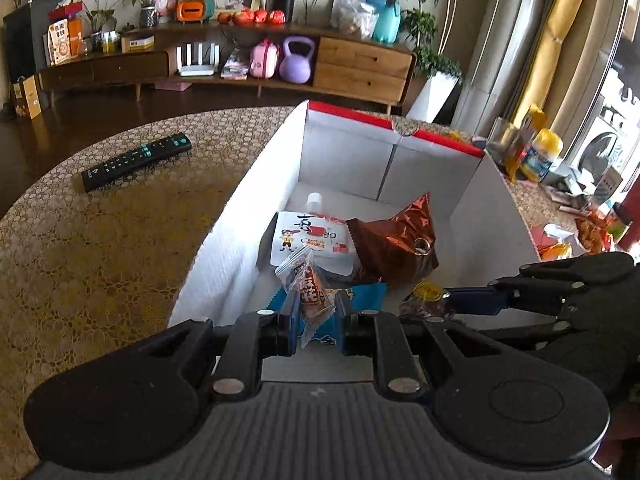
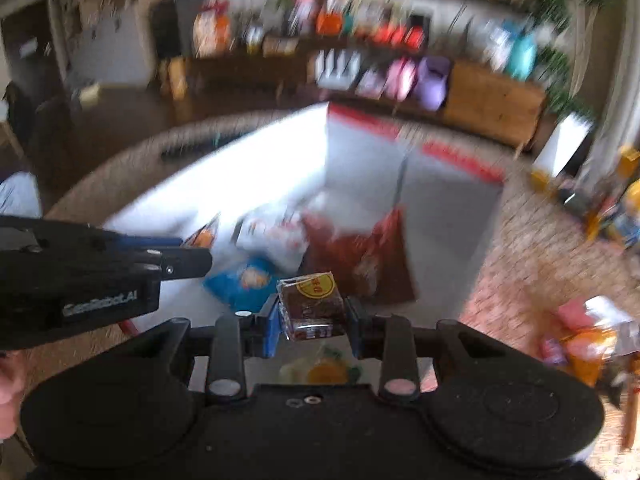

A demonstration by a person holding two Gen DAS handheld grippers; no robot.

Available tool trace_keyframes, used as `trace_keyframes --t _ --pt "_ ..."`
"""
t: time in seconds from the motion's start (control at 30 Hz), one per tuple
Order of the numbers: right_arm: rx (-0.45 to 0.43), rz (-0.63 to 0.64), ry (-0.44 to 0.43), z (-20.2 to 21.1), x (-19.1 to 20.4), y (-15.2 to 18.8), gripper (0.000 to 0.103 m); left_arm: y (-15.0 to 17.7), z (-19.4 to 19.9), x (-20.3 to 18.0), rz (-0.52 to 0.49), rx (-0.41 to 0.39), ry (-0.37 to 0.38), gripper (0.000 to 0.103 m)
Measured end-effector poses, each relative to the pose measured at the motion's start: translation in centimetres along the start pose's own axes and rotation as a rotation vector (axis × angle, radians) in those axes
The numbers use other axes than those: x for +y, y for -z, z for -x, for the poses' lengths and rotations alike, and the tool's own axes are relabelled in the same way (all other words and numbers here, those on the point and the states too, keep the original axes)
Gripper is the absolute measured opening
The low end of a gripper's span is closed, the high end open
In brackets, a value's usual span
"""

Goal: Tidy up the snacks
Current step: 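Lower candy packet into box and open left tool while right tool releases chocolate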

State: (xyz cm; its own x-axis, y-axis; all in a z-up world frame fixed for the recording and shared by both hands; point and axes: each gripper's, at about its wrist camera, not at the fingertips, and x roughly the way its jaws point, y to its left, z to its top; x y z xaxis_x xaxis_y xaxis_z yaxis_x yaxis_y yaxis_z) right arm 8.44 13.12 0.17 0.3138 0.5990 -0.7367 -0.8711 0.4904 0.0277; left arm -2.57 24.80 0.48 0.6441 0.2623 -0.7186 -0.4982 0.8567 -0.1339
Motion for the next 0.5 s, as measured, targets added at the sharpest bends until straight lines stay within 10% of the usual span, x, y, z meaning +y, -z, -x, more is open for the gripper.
trace_keyframes --t 0.5 --pt "0.017 0.088 0.006 -0.7 0.7 0.4 0.038 -0.2 -1.0 -0.3 -0.023 0.044 -0.062 0.018"
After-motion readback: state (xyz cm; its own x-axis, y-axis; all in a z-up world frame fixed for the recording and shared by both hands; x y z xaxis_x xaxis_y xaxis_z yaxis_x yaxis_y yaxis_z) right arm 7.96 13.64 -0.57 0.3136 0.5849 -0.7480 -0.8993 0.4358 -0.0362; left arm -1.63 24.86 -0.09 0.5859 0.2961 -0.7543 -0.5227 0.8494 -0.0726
